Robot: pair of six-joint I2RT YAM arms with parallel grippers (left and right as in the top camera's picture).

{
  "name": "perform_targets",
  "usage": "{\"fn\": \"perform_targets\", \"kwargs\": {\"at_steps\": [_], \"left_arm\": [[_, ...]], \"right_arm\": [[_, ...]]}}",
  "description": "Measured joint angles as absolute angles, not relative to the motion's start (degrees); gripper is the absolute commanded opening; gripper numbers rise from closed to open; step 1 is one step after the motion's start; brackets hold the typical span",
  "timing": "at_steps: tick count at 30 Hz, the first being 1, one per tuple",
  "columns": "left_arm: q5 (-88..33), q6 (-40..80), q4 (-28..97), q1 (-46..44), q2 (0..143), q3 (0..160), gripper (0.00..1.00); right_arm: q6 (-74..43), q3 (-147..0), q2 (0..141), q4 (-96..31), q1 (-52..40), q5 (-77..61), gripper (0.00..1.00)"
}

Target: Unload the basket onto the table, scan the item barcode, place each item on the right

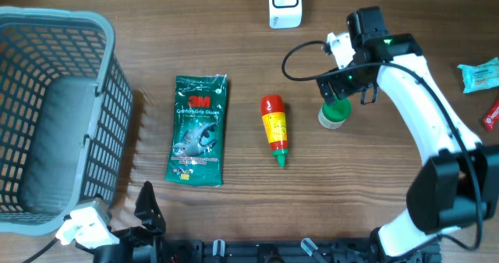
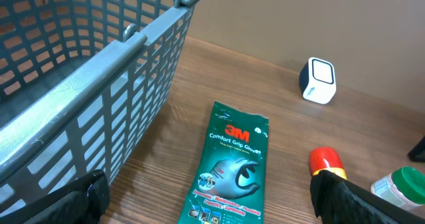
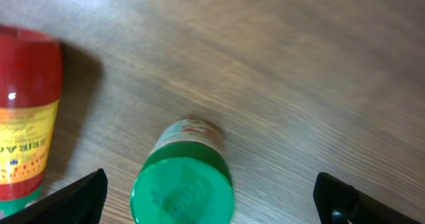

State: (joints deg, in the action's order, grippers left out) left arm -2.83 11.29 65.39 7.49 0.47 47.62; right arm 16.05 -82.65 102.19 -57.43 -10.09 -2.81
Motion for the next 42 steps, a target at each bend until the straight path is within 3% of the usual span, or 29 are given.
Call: {"fn": "perform_targets", "kwargs": {"at_steps": [7, 20, 27, 38, 42], "left_arm": [[-2.8, 11.3, 65.4, 7.5, 0.5, 47.6, 1.00], [-2.8, 11.3, 65.4, 7.5, 0.5, 47.6, 1.00], [-2.8, 11.3, 65.4, 7.5, 0.5, 47.6, 1.00], [-2.8, 11.3, 65.4, 7.5, 0.5, 47.6, 1.00], [-2.8, 11.3, 65.4, 7.5, 0.5, 47.6, 1.00]], "right_arm": [[20.9, -82.6, 106.5, -59.2, -10.1, -10.5, 1.00], [21.1, -78.7, 106.6, -58.9, -10.1, -7.0, 1.00], [20.2, -71.6, 106.8, -52.3, -10.1, -6.1, 1.00], [18.4, -71.6, 108.9, -50.3, -10.1, -4.5, 0.66], [13.6, -72.0, 109.4, -50.0, -10.1, -4.2, 0.40]]}}
